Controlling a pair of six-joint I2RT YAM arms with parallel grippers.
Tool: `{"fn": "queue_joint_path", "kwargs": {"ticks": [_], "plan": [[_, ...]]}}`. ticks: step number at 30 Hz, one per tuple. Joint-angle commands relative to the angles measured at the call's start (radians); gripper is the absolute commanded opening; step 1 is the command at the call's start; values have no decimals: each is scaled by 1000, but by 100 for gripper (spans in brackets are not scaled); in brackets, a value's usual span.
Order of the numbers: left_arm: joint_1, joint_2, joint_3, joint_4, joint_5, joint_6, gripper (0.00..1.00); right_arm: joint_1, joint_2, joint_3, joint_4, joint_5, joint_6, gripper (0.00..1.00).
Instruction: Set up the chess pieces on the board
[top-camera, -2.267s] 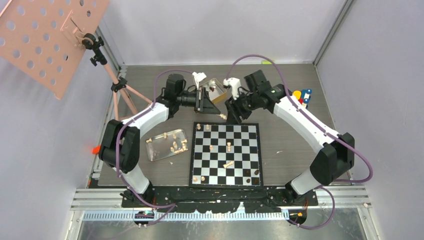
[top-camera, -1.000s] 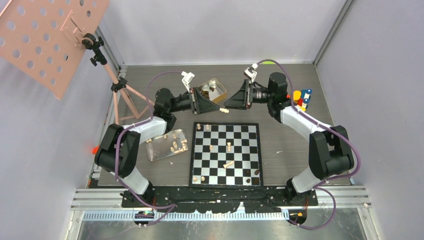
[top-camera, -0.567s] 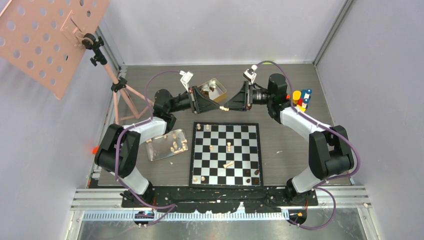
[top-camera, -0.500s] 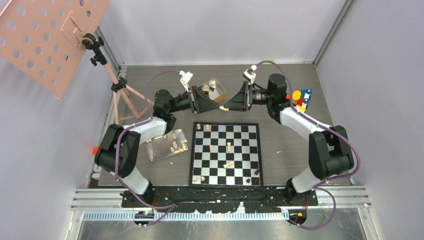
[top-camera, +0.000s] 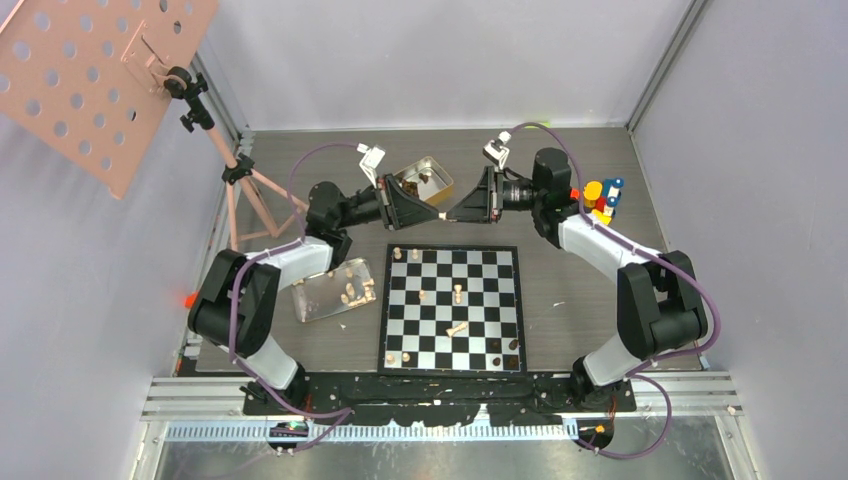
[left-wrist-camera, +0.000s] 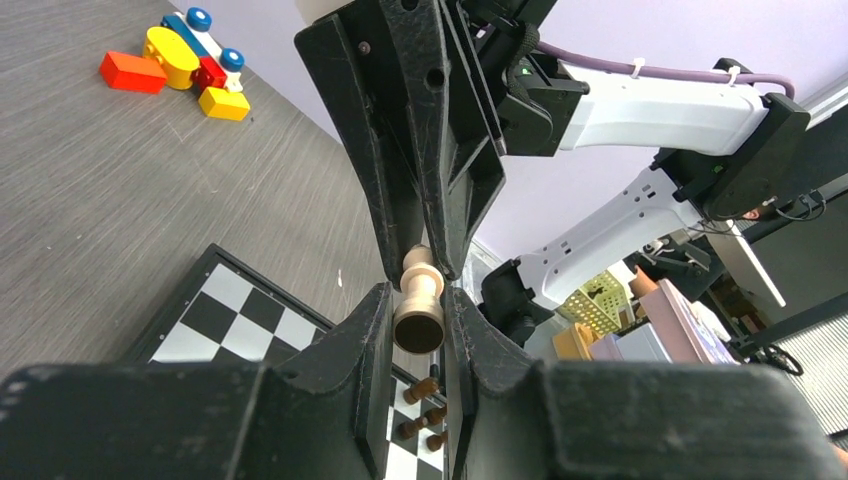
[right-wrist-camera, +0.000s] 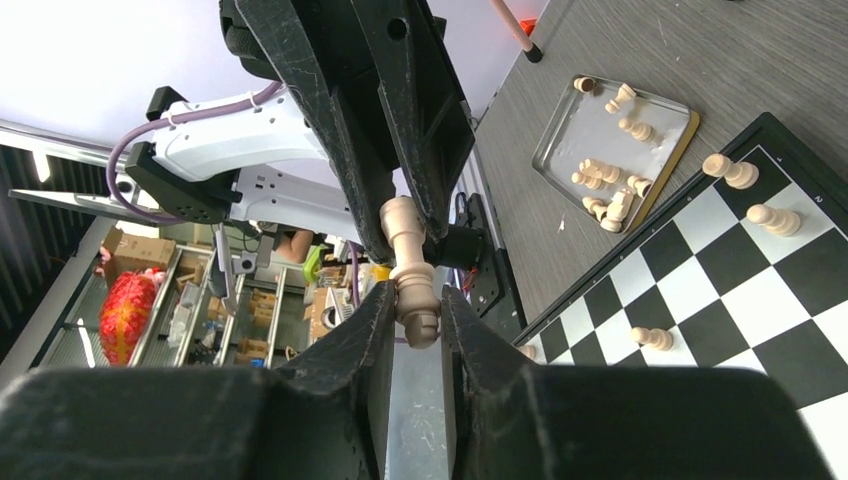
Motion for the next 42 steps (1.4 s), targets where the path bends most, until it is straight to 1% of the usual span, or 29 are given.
{"fn": "queue_joint_path", "kwargs": {"ticks": [1,3,5,6,7,8,9,10,11,12,13,14,15,16,17,18,19,20,21,22,23,25,27,28,29,31,33,36,42], "plan": [[10,-44,-21,33,-23,62,3,5,-41,29,-18,-27,-65,21],[10,-58,-25,16,-19,78,7,4,-46,33,-62,-20,-104,15],[10,-72,-25,-12,-5,101,17,-1,-51,40,-135,-12,-150,6],[12,-80,-24,-29,5,115,22,-3,-57,51,-161,-5,-169,4],[14,-93,-24,-50,12,134,29,-4,-59,66,-227,-2,-221,2],[19,-104,-26,-77,19,152,34,-7,-66,75,-266,7,-253,1],[26,-123,-26,-108,26,177,38,-9,-69,96,-356,12,-320,1],[37,-143,-26,-149,31,203,43,-10,-79,110,-409,26,-362,1],[52,-165,-25,-195,37,240,48,-10,-84,140,-538,40,-462,1],[71,-192,-22,-273,42,275,52,-10,-92,157,-599,71,-513,1],[95,-219,-18,-343,49,314,55,-10,-97,194,-719,91,-610,1],[122,-250,-13,-415,57,354,59,-9,-102,214,-785,138,-657,1],[152,-282,-7,-498,64,406,64,-1,-105,262,-910,163,-758,1],[185,-314,7,-585,74,453,72,6,-105,287,-968,223,-857,1],[217,-334,26,-671,92,496,80,29,-105,338,-1075,258,-903,1],[254,-350,54,-793,103,537,84,46,-104,360,-1121,346,-993,1],[291,-359,88,-933,97,591,86,96,-100,407,-1204,392,-1035,1],[322,-368,126,-1073,84,665,86,124,-97,429,-1240,500,-1104,1],[351,-376,163,-1216,68,739,86,188,-88,465,-1300,616,-1135,1],[373,-389,198,-1338,40,824,86,222,-82,481,-1321,674,-1186,1],[384,-403,230,-1450,11,900,86,280,-66,512,-1360,770,-1211,1],[427,-433,285,-1634,-85,1013,87,353,-28,565,-1416,890,-1271,1],[438,-451,338,-1789,-236,1124,88,414,29,629,-1473,977,-1325,1],[445,-457,359,-1849,-305,1156,88,434,48,653,-1510,1003,-1355,1],[457,-465,373,-1892,-371,1177,89,476,89,698,-1527,1050,-1370,1],[494,-486,384,-1946,-447,1207,90,537,151,765,-1573,1113,-1406,1],[527,-502,390,-1996,-483,1229,90,589,215,828,-1611,1159,-1437,1],[543,-513,399,-2058,-533,1245,90,663,321,928,-1668,1236,-1481,1],[561,-523,369,-2063,-614,1241,90,761,494,1079,-1738,1302,-1530,1]]}}
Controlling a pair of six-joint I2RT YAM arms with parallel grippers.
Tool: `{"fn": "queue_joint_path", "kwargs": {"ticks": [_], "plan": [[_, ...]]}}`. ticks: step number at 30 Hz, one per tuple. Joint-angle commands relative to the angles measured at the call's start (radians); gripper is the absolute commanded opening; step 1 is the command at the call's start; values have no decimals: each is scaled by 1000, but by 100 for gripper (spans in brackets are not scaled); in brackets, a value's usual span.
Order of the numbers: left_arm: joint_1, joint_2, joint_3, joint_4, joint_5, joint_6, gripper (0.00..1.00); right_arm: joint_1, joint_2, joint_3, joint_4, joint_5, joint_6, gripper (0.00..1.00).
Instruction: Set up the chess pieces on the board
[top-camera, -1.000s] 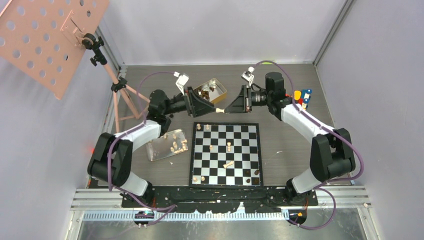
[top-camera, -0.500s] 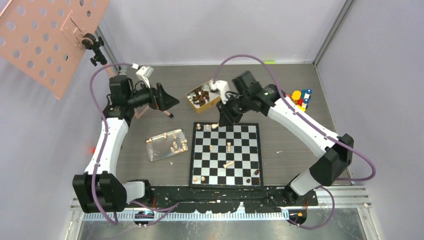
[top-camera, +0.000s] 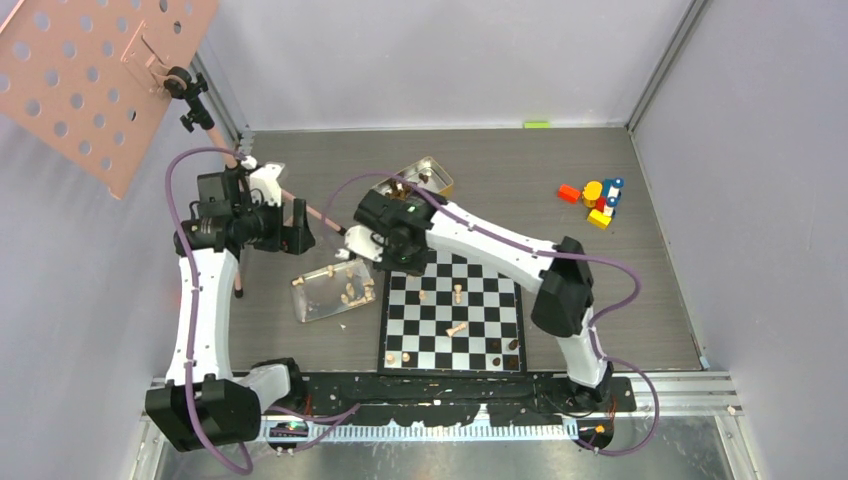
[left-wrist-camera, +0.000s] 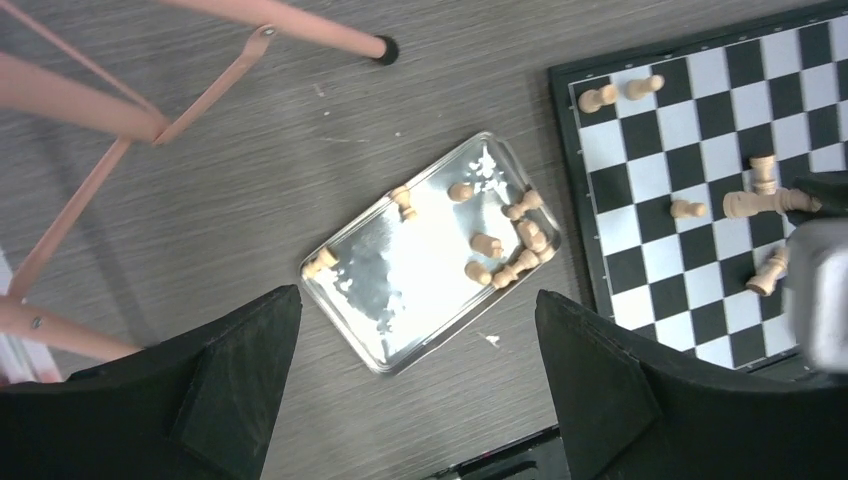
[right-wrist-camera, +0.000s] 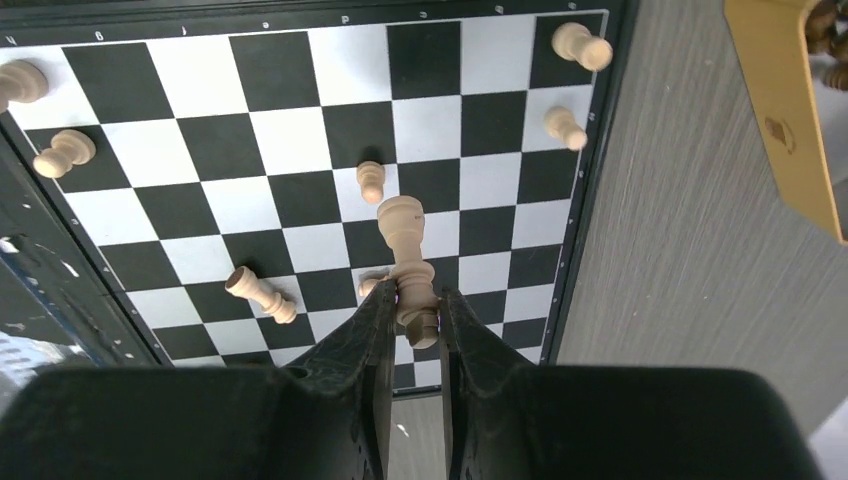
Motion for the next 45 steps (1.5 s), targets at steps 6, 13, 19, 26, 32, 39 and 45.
{"fn": "queue_joint_path", "kwargs": {"ticks": [6,13,19,26,32,39,45], "plan": [[59,-9,-6,-38,-139,47,91,95,163,180,-99,121,-81,1],[142,15,-43,-1,-151,80,92,115,230,254,-116,132,-82,1],[196,28,-50,18,-145,97,93,123,274,284,-124,157,-102,1],[199,41,-51,18,-141,107,92,125,321,322,-138,159,-125,1],[198,40,-71,38,-170,105,92,141,359,370,-173,150,-140,1],[199,42,-96,68,-182,92,92,160,374,371,-187,159,-151,1],[199,36,-98,66,-178,92,92,180,391,371,-190,168,-157,1]]}}
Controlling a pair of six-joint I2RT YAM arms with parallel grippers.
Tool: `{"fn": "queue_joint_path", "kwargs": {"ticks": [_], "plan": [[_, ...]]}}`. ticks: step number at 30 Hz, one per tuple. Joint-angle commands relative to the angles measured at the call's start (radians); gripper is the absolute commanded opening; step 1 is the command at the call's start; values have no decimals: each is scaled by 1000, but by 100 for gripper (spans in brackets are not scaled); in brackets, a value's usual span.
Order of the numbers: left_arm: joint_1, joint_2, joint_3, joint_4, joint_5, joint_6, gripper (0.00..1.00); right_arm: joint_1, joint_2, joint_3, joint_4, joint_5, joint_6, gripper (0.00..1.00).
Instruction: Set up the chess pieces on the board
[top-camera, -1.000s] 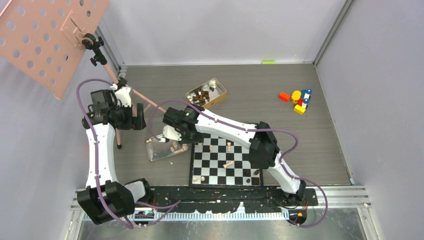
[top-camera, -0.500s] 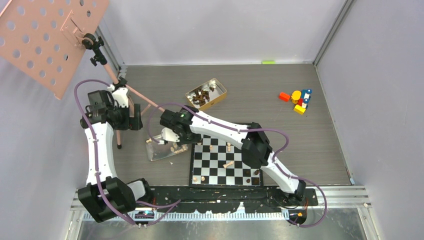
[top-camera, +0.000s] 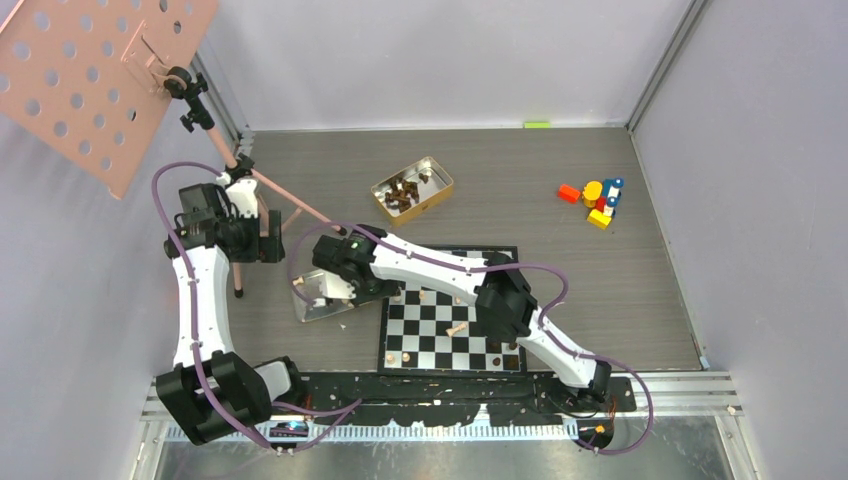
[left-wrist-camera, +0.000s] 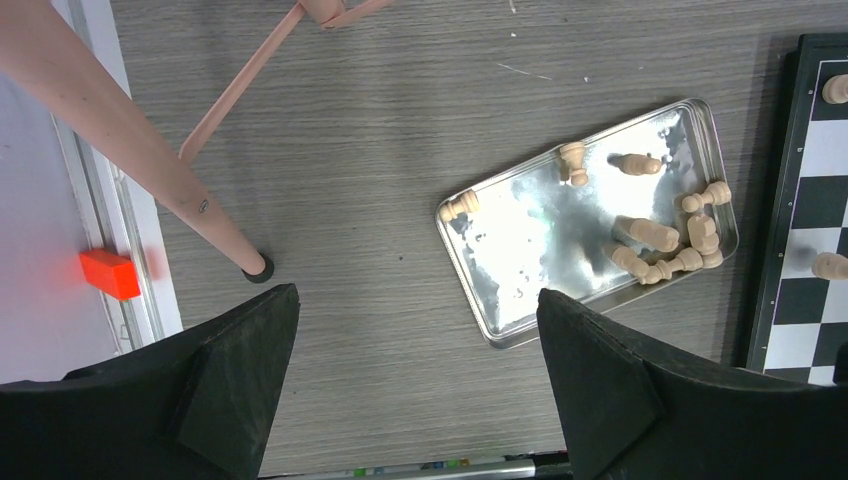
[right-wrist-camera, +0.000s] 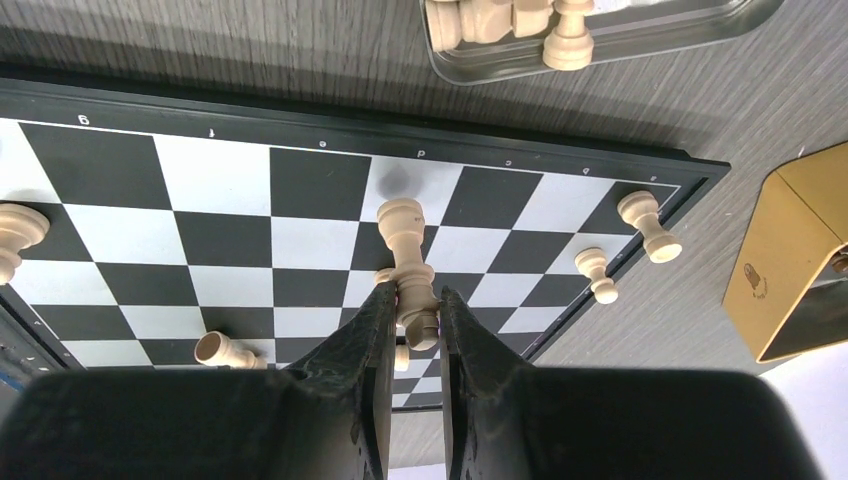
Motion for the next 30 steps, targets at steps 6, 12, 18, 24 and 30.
{"fn": "queue_joint_path", "kwargs": {"ticks": [6,12,18,24,30], "plan": [[7,-10,-4,33,-2,-3,92,21,28,53,-23,42,-28,1],[7,-10,-7,35,8,-3,92,24,30,56,-15,38,-26,3],[8,-9,-14,37,10,-3,92,28,34,56,-4,39,-26,4],[7,-10,-14,33,10,0,92,29,43,56,0,58,-24,9],[7,-11,-16,37,10,0,92,31,35,57,3,54,-15,35]]}}
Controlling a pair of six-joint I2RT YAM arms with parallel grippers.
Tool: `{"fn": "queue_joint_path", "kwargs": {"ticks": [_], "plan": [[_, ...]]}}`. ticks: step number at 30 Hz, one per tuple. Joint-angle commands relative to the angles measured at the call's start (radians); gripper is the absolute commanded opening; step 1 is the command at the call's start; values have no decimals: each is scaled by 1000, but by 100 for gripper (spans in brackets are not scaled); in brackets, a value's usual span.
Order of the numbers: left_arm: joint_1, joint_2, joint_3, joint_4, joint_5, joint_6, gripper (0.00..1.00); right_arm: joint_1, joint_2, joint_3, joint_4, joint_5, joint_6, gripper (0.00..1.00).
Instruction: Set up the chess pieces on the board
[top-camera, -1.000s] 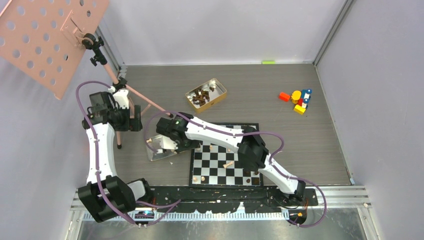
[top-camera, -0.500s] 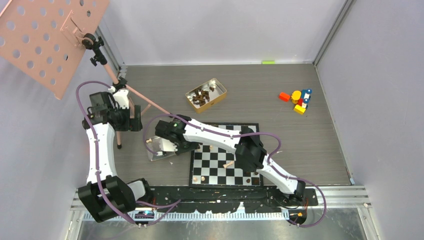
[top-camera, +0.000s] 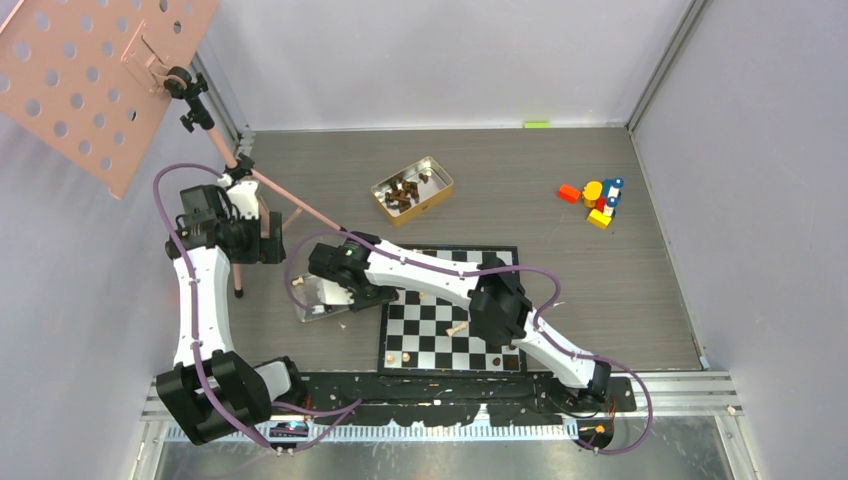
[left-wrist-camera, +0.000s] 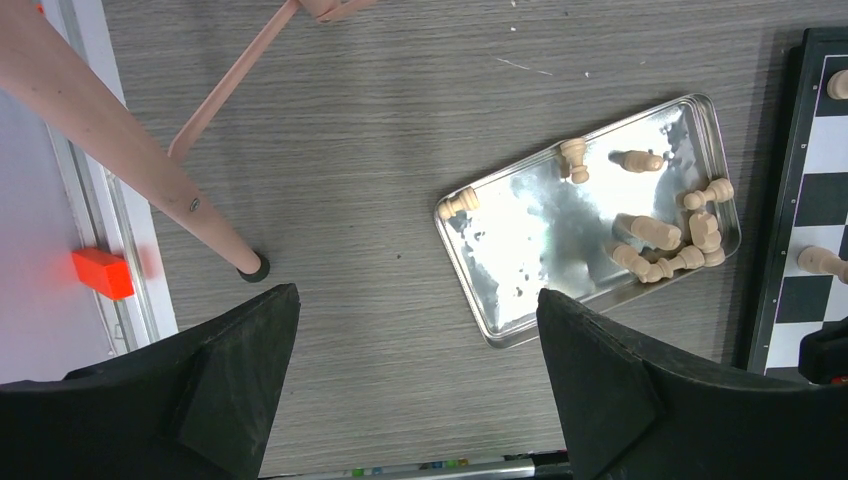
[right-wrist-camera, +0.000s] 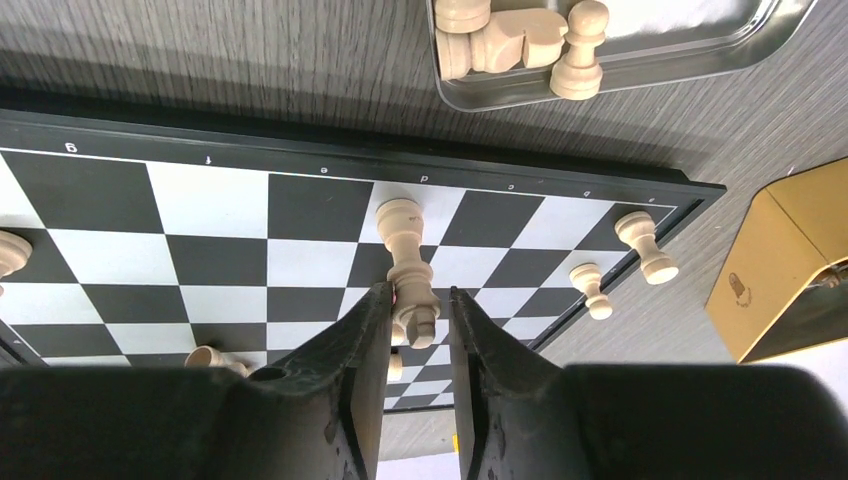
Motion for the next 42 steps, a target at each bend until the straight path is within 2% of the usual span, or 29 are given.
{"fn": "queue_joint_path", "kwargs": {"ticks": [1,8,13,18,22,24,28,33,36,42], "plan": [[7,-12,-1,31,8,-1,92,7,-7,40,8,16,-4,37],[8,-18,-1,32,4,0,92,6,-36,42,21,31,20,64],[7,-26,7,31,26,12,92,-5,-99,17,25,21,57,71],[7,-41,18,16,103,19,92,-58,-234,-68,55,-81,104,78],[6,-56,29,-3,201,22,94,-117,-386,-227,174,-161,146,79],[5,-65,35,-13,243,22,99,-157,-466,-320,238,-210,171,79],[-13,-85,38,-35,325,30,100,-247,-622,-523,360,-330,208,76],[-49,-120,13,-35,390,39,100,-283,-796,-824,454,-437,133,75],[-65,-131,2,-31,422,29,100,-294,-841,-981,526,-488,120,74],[-87,-147,-8,-17,421,12,99,-313,-863,-1144,616,-573,99,72]]}}
